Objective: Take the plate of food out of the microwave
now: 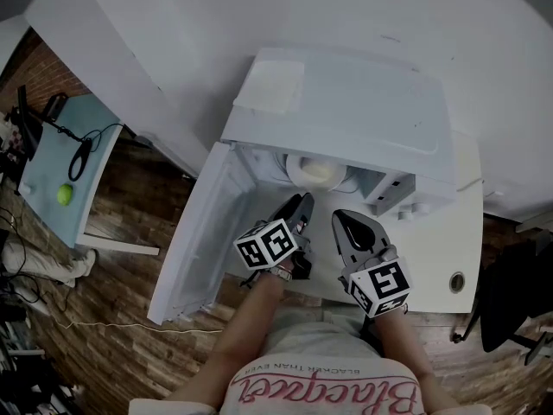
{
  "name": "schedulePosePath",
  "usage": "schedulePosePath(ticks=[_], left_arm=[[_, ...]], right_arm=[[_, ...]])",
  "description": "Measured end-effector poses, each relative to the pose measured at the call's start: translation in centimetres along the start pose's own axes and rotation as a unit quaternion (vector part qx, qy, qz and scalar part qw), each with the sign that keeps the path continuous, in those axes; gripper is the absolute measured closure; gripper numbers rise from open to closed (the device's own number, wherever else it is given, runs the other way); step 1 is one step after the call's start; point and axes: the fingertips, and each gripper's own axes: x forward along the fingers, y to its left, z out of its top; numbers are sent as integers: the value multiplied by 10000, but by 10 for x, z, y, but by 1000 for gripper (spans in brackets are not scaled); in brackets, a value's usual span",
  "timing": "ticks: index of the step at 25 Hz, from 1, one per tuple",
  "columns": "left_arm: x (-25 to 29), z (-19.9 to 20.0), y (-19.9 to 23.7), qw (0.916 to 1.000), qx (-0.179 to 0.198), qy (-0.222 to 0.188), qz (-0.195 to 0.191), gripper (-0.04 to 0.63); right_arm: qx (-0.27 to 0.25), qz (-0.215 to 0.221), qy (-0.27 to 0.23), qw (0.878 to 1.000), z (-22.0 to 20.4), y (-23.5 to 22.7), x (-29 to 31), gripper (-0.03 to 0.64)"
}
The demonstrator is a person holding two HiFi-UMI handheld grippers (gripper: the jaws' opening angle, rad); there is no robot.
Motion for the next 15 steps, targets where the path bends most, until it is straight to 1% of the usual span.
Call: schedulePosePath(ticks=[5, 8, 11, 15], left_arm=[[8, 0, 13, 9966, -818, -84, 14, 472], [14, 1, 20, 9929, -1183, -124, 22, 472], [21, -1, 23, 9879, -1542, -139, -6, 471], [30, -4, 23, 9781, -2075, -151, -84, 472]], right_arm=[[-40, 31, 19, 10000, -2, -3, 6, 606], [-26, 21, 41, 10000, -4, -5, 8, 606], [2, 9, 70, 10000, -7, -7, 9, 606], [22, -13, 109, 9999, -13, -11, 10, 606]])
